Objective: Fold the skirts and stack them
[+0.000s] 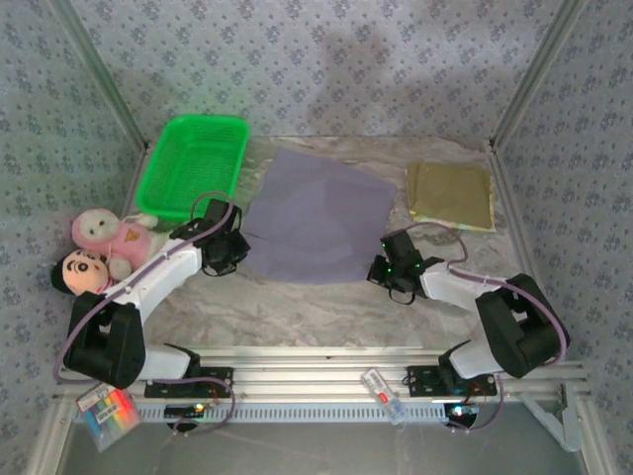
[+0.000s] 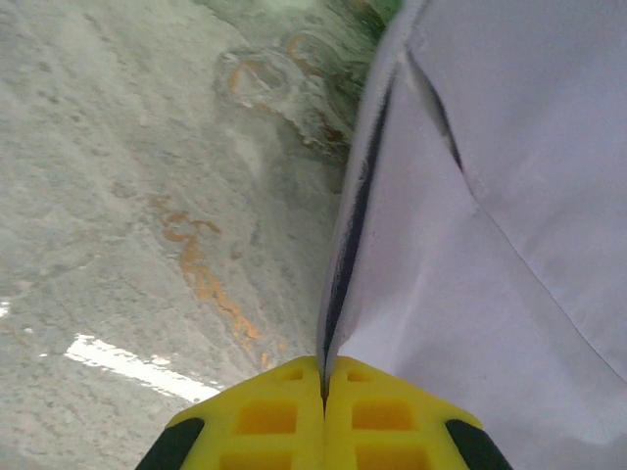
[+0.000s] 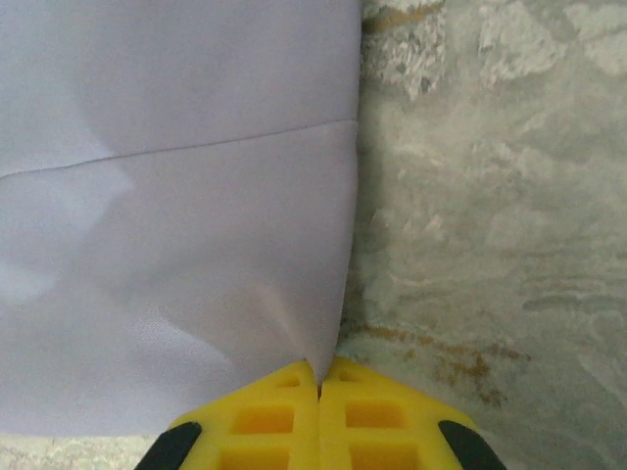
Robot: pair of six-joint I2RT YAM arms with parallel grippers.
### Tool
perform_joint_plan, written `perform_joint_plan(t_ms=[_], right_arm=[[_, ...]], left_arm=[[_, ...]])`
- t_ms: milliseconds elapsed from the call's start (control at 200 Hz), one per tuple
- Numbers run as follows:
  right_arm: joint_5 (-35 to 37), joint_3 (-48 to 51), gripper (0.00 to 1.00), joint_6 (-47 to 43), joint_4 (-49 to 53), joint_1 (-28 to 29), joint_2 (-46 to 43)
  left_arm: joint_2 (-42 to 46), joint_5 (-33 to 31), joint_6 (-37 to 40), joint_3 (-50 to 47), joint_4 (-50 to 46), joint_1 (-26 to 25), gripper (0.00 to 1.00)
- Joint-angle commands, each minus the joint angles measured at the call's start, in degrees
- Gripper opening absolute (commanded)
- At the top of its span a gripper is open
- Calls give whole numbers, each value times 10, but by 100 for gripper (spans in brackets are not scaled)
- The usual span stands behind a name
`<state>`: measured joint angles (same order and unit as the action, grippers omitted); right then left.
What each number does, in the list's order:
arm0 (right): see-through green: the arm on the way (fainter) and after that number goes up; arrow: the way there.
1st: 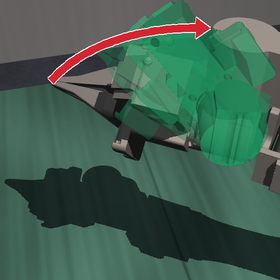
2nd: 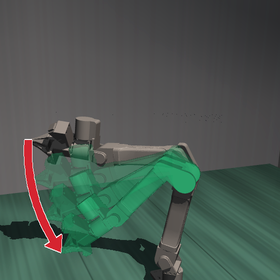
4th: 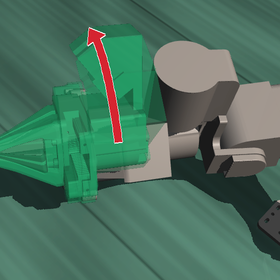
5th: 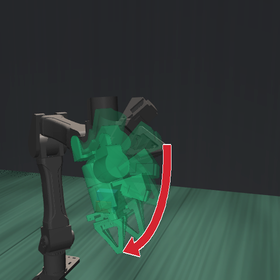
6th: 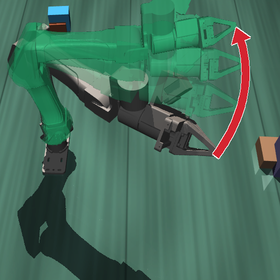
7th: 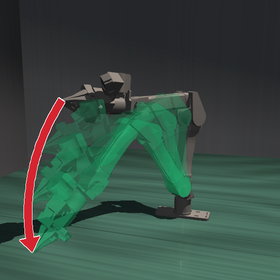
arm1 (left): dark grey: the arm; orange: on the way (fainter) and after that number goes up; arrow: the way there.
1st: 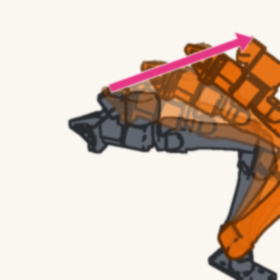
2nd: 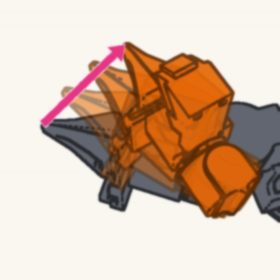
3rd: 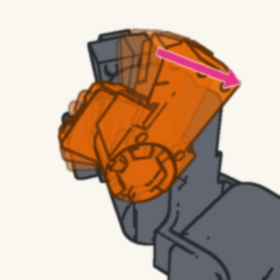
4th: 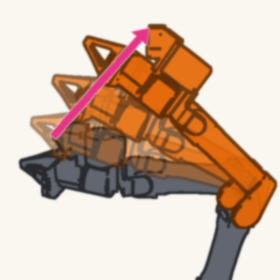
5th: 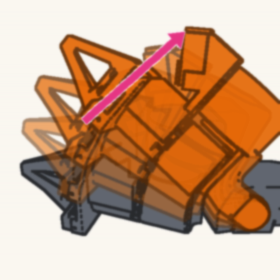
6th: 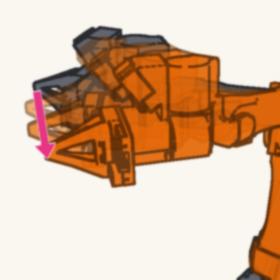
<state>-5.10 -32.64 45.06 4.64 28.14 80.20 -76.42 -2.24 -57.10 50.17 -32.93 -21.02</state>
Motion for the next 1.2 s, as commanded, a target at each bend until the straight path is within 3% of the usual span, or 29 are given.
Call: perform_joint_plan(t_ms=[0, 280, 485, 770, 924, 1199], right_arm=[[-41, 22, 0, -13, 40, -7, -55], [-152, 41, 0, -39, 155, -69, -213], [-205, 0, 0, -15, 122, -162, -244], [-145, -111, 0, 61, 11, -209, -107], [-103, -195, 0, 69, 17, -217, -1], [-91, -291, 0, 60, 23, -226, 133]], left_arm=[[51, -53, -19, -19, -55, -1, 0], [138, -117, -15, 0, -145, -32, 0], [109, -104, 58, 130, -127, -31, 0], [-36, -48, 165, 282, -16, 1, 0], [-123, -48, 199, 362, 25, 18, 0], [-272, -33, 234, 491, -7, 40, 0]])
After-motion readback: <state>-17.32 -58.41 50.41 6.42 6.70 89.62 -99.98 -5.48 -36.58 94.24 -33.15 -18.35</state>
